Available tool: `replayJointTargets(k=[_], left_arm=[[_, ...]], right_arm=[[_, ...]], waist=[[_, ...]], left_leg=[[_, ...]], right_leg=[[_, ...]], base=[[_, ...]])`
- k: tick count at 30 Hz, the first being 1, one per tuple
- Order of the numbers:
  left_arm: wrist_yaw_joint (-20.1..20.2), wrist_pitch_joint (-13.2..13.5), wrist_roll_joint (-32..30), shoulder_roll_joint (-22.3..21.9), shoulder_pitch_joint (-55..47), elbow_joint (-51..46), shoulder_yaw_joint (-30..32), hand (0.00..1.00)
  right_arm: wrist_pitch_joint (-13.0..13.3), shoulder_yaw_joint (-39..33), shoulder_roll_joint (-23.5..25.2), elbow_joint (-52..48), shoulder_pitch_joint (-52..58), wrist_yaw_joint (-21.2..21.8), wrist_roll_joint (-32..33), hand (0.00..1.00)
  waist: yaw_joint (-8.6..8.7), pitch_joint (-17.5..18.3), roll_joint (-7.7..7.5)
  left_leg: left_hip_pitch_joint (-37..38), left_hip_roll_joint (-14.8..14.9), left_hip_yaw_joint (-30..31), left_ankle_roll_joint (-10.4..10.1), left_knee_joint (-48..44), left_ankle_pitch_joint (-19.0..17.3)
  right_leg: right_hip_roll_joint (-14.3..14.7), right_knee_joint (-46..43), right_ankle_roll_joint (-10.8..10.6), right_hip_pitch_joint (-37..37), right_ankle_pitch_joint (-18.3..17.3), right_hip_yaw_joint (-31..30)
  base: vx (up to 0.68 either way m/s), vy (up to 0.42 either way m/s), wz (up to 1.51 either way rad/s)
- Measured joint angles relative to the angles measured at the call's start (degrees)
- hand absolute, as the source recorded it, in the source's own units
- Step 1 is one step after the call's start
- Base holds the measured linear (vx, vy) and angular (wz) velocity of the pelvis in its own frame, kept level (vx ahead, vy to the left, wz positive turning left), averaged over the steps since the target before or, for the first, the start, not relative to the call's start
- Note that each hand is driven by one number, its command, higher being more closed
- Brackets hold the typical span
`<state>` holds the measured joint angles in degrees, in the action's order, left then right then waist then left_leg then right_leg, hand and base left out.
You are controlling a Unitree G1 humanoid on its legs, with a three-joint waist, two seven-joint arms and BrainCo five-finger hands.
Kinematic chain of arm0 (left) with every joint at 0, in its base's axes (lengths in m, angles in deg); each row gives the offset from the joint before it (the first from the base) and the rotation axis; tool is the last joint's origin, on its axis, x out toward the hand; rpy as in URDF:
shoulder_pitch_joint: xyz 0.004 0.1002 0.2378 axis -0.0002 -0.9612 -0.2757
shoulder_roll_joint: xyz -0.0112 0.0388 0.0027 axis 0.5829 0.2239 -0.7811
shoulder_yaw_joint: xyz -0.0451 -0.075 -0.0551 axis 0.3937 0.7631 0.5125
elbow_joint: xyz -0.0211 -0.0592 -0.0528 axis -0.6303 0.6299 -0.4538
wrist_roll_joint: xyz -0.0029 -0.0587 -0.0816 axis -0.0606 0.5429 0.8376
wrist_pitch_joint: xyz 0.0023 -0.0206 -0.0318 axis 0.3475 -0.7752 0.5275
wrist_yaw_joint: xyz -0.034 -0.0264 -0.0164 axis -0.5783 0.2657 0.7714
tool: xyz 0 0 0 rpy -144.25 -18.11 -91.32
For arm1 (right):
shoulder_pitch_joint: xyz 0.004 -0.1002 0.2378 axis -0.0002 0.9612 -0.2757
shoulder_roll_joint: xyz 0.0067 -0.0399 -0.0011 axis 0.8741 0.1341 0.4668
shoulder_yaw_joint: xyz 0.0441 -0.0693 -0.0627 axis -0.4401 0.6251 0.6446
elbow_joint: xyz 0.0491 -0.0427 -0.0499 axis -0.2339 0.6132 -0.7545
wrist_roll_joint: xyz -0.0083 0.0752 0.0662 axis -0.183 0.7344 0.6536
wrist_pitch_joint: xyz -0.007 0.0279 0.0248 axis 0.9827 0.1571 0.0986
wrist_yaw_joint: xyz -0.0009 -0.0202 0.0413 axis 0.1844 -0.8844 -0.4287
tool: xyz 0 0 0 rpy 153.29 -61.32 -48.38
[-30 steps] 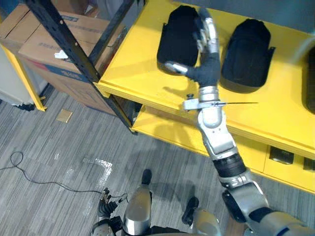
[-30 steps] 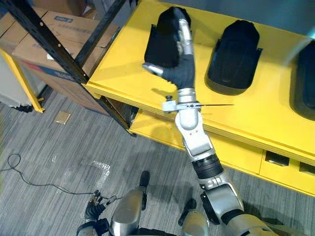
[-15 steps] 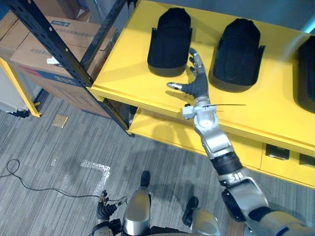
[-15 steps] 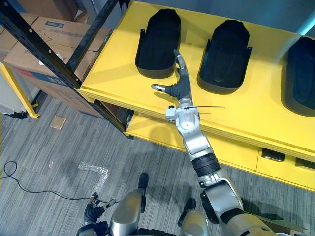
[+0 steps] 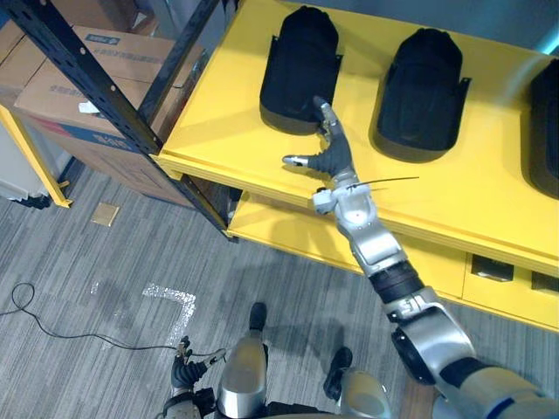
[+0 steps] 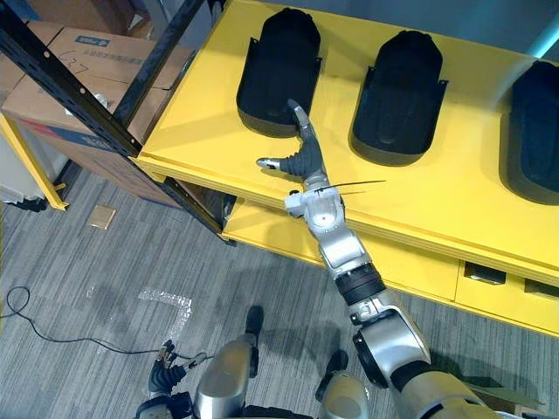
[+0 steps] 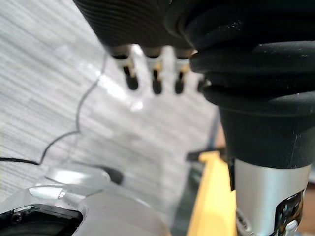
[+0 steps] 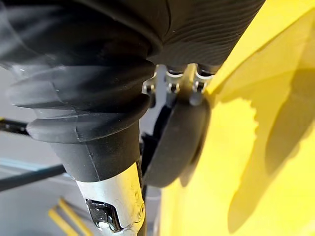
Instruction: Walk over and take plastic housings, then place them on the shelf
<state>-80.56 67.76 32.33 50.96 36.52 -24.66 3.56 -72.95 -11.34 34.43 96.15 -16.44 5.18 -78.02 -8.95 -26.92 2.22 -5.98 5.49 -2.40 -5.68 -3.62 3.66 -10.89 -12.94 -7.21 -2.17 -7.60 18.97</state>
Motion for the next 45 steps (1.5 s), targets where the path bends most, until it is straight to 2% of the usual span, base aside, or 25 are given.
replayJointTargets(k=[4,8,19,25,28,31,32,35,37,39,40,42,45], left_arm=[[0.0,0.0,0.1,0.5,0.1,0.0,-0.6,0.00],[0.0,0.0,0.1,0.6,0.1,0.0,-0.9,0.00],[0.1,-0.1,0.0,0.6,0.1,0.0,-0.9,0.00],[0.2,-0.1,0.0,0.7,0.1,0.0,-0.9,0.00],[0.3,0.0,0.0,0.8,0.1,0.0,-1.0,0.00],[0.7,0.2,-0.1,0.9,0.1,0.1,-1.2,0.00],[0.9,0.4,-0.1,0.9,0.1,0.2,-1.2,0.00],[1.6,1.3,-0.4,1.0,0.1,0.8,-1.1,0.00],[2.0,2.3,-0.7,1.1,0.1,2.3,-0.9,0.00],[2.2,2.3,-1.0,1.9,-0.3,4.8,-0.7,0.00],[2.3,2.3,-1.0,2.1,-0.6,5.2,-0.6,0.00],[2.4,2.1,-1.0,2.4,-1.4,7.0,0.4,0.00],[2.4,1.6,-0.9,2.5,-1.8,8.5,1.5,0.00]], right_arm=[[1.5,0.9,0.8,0.9,-0.3,0.0,0.3,0.00],[3.3,2.4,1.2,0.9,-0.3,2.2,0.3,0.00],[3.8,6.3,2.6,0.7,-0.3,6.3,-1.0,0.00],[3.8,6.4,2.8,0.6,-0.3,6.6,-3.0,0.00],[4.7,7.4,2.8,0.7,-0.3,6.2,-4.3,0.00],[8.0,7.2,2.7,0.7,-0.3,4.7,-5.1,0.00],[9.8,6.5,2.7,0.5,-0.3,3.6,-4.9,0.00],[12.1,4.1,2.3,-5.0,2.1,1.6,-4.7,0.00],[14.3,2.2,1.8,-11.6,6.2,0.3,-4.8,0.00],[16.3,-0.8,1.9,-19.6,14.1,-2.3,-5.3,0.00],[16.5,-1.7,2.0,-21.3,16.5,-3.3,-5.3,0.00],[18.4,-7.3,1.9,-25.6,25.0,-6.7,-5.2,0.00],[19.5,-15.1,2.1,-28.4,35.1,-11.7,-4.4,0.00]], waist=[[-0.02,0.0,-0.01],[0.00,0.0,-0.01],[0.06,0.0,0.00],[0.06,0.0,0.00],[0.09,0.0,0.00],[0.10,0.0,0.00],[0.19,0.0,0.00],[0.25,0.3,-0.37],[0.55,1.4,-1.20],[1.61,3.9,-3.10],[2.07,4.8,-3.56],[3.32,8.6,-5.19],[5.05,11.3,-6.27]], left_leg=[[-0.1,0.0,0.0,0.0,0.1,0.1],[-0.1,0.0,0.0,0.0,0.1,0.1],[0.0,0.0,0.1,0.0,0.0,0.2],[0.0,0.0,0.1,0.0,-0.1,0.2],[0.0,0.0,0.1,0.0,-0.1,0.2],[0.0,0.0,0.1,0.0,-0.1,0.2],[0.1,0.0,0.0,0.0,0.0,0.2],[1.1,0.0,-0.7,0.0,1.3,0.5],[2.2,0.0,-1.4,-0.1,2.9,0.8],[4.6,0.0,-3.2,-0.1,5.1,0.9],[5.1,-0.1,-3.6,-0.1,5.6,0.9],[6.7,0.0,-6.1,-0.1,7.6,0.9],[8.3,0.2,-10.0,-0.4,8.1,0.2]], right_leg=[[-0.1,-0.5,0.1,0.3,-0.1,0.0],[-0.1,-0.6,0.2,0.3,-0.1,0.0],[-0.1,-0.7,0.2,0.3,-0.1,0.0],[-0.1,-0.7,0.2,0.3,-0.1,0.0],[-0.1,-0.7,0.2,0.3,-0.1,0.0],[-0.1,-0.7,0.2,0.3,-0.1,0.0],[-0.1,-0.6,0.2,0.2,-0.1,0.0],[-0.1,-0.2,0.1,0.0,-0.1,-0.3],[0.0,0.8,0.0,-0.3,0.0,-0.8],[0.2,2.7,-0.4,-1.6,0.4,-2.1],[0.2,3.4,-0.6,-2.0,0.6,-2.4],[0.5,5.6,-0.8,-2.1,1.7,-4.4],[1.0,7.9,-0.9,-2.0,3.1,-7.8]], base=[[0.00,0.000,0.00],[0.00,0.000,0.00],[0.00,0.000,0.00],[0.00,0.000,0.00],[0.00,0.000,0.00],[0.00,0.000,0.00],[0.00,0.000,0.00],[0.00,-0.003,-0.08],[0.05,-0.012,-0.16],[0.12,-0.004,-0.27],[0.12,0.003,-0.34],[0.14,0.016,-0.47],[0.09,0.019,-0.67]])
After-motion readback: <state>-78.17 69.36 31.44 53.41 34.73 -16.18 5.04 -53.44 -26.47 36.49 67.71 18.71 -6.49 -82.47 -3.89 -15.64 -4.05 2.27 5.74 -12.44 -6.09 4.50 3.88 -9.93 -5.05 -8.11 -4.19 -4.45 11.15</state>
